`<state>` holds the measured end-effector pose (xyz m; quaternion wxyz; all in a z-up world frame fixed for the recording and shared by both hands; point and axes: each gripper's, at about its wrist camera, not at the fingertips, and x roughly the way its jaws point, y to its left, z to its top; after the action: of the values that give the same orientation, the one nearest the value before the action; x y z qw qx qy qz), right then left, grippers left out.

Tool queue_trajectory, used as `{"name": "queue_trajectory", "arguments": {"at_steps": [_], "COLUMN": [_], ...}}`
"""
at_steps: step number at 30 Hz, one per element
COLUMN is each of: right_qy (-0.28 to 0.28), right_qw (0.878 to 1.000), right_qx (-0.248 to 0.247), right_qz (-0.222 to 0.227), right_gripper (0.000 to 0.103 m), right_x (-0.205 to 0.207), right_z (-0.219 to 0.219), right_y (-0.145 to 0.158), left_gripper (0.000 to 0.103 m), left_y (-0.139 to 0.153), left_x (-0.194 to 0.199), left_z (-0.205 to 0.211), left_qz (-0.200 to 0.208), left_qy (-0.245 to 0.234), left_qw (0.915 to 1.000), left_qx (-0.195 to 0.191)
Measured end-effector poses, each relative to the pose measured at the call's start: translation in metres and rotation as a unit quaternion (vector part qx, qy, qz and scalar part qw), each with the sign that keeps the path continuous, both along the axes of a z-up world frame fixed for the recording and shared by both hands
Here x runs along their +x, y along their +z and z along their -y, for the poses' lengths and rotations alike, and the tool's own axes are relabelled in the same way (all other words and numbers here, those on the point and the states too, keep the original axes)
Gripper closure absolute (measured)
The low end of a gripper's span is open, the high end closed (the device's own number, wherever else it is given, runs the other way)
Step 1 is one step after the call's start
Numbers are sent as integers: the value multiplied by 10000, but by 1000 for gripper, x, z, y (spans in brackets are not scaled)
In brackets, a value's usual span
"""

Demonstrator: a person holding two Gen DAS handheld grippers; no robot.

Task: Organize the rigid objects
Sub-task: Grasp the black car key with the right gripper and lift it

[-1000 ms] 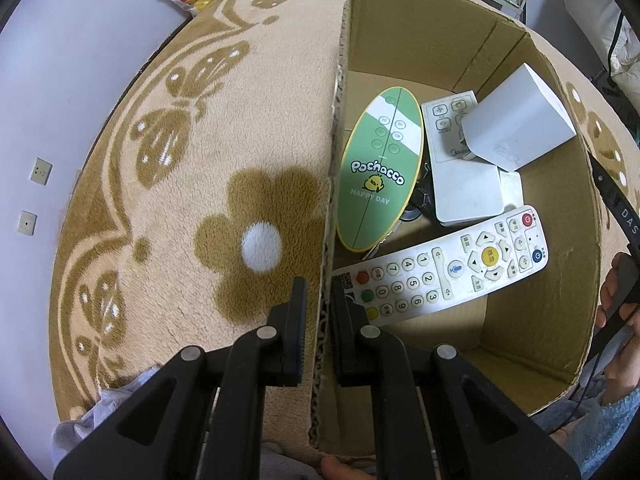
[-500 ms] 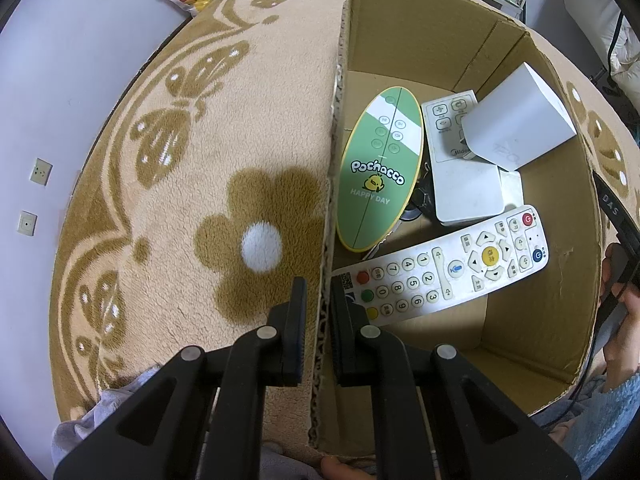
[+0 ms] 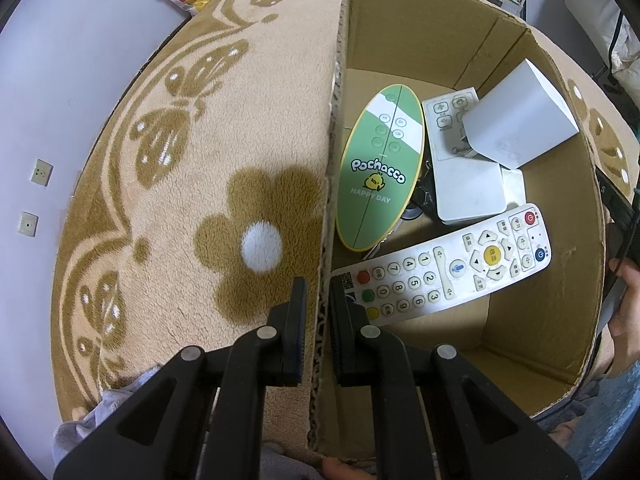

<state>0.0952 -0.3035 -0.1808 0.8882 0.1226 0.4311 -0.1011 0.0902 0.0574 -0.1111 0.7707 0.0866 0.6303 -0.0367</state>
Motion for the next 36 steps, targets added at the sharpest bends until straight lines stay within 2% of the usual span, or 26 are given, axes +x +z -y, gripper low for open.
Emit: {"name": "queue_trajectory", "arguments": {"at_steps": [5, 7, 9, 11, 19, 26, 36], "right_qy": [49, -33, -163, -236, -422, -518, 125], "right_qw": [9997, 9995, 9992, 9992, 9983, 9954, 9902], "right_qx": [-241, -323, -357, -318, 299, 467, 209], "right_qz": [-40, -32, -38, -20, 277, 651, 1375], "right_gripper": [42, 49, 64, 70, 70, 70, 70], "right_x": [2, 1, -1, -3, -21, -29, -28], "right_z": [-5, -5, -2, 1, 13, 8, -29], "right_y": [-1, -1, 0, 1, 9, 27, 82], "left_gripper": [93, 93, 93, 93, 93, 93, 93], "left_y": [0, 0, 0, 0, -1, -1, -1], "left_x": [0, 0, 0, 0, 0, 0, 0], "left_z": [0, 1, 1, 1, 1, 1, 3], "left_qz": [4, 4, 3, 3, -2, -2, -7], "left_qy": [-3, 0, 1, -6, 1, 6, 11], "left_qw": [10000, 10000, 10000, 10000, 10000, 10000, 10000], "left_qx": [6, 2, 2, 15, 12, 11, 18]}}
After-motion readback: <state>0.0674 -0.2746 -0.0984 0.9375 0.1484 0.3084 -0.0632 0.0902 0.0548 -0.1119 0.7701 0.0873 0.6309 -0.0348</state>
